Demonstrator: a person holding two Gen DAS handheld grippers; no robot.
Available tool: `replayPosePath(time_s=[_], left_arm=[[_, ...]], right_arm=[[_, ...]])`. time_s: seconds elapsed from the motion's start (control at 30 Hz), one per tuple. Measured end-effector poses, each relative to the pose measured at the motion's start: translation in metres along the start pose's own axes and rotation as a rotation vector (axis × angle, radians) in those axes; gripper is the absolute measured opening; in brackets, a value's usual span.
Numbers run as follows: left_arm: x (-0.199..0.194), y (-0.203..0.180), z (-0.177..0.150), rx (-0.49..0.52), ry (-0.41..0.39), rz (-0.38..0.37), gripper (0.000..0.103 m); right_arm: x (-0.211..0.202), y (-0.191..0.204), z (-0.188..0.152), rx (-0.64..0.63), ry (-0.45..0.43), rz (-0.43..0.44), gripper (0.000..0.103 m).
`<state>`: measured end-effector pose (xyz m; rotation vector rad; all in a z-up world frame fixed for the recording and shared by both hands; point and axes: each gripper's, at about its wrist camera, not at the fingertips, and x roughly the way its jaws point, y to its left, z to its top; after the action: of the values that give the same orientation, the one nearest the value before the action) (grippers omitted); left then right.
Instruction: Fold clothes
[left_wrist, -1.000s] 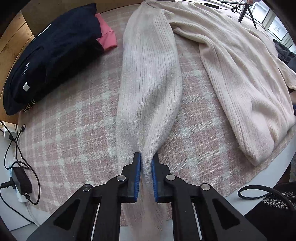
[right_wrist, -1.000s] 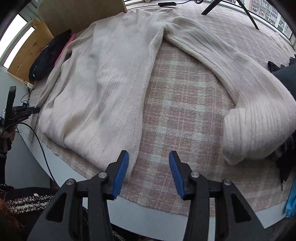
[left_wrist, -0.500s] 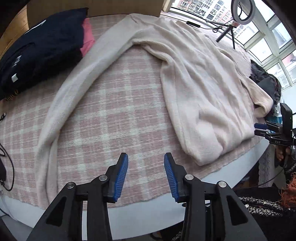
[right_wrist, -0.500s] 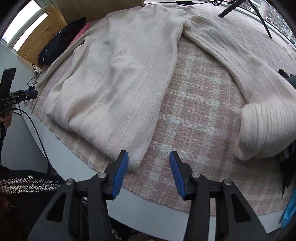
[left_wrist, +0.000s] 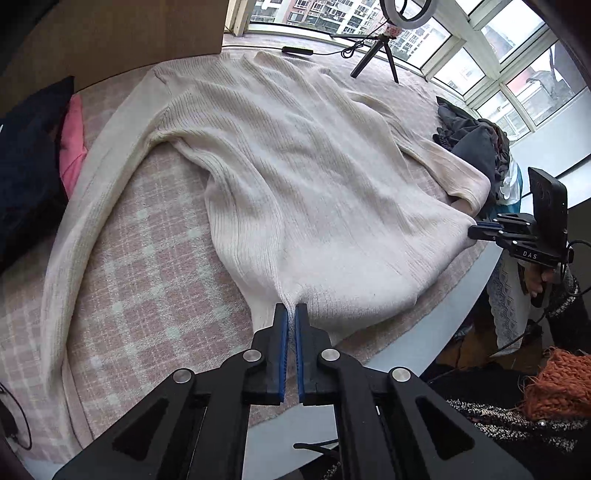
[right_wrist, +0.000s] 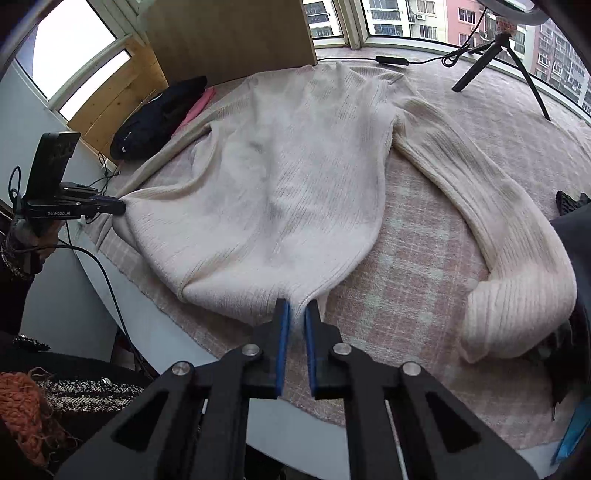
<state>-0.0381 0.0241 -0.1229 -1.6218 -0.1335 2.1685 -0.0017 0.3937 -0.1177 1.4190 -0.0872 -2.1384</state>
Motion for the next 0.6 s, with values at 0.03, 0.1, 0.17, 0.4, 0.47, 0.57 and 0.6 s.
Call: replayPosePath(time_s=[0.03,0.1,0.17,0.4,0.47,0.57,0.6], left_arm=[[-0.018,0.004,-0.002,-0.012,-0.023,-0.002,0.003],[-0.039,0.009,-0.012,-0.031,-0.034,-0.013,0.003],[-0.038,0.009,-0.028,-0.029,0.017,-0.020,0.004],[0.022,0.046,-0.020,-0.086,0.126,0.127,0.004],[0.028,0.050,0.013,-0.050,0.069,0.166,0.009],[0.047,0.055,0.068,0.002,0.007,0.238,0.031],[0.058,0.055,0.082,0.037,0.008,0.276,0.033]], right_arm=[[-0.019,-0.002,0.007,0.027,-0.039,0.028,0.003],[-0.051,-0.003,0.009,0.058,-0.086,0.067,0.003],[-0.057,-0.008,0.011,0.025,-0.037,0.000,0.003],[0.002,-0.040,-0.011,-0.011,0.253,-0.196,0.008],[-0.001,-0.053,0.012,-0.002,0.171,-0.230,0.014],[0.004,-0.077,0.053,0.002,0.083,-0.306,0.052],[0.010,-0.084,0.069,-0.006,0.063,-0.353,0.052]])
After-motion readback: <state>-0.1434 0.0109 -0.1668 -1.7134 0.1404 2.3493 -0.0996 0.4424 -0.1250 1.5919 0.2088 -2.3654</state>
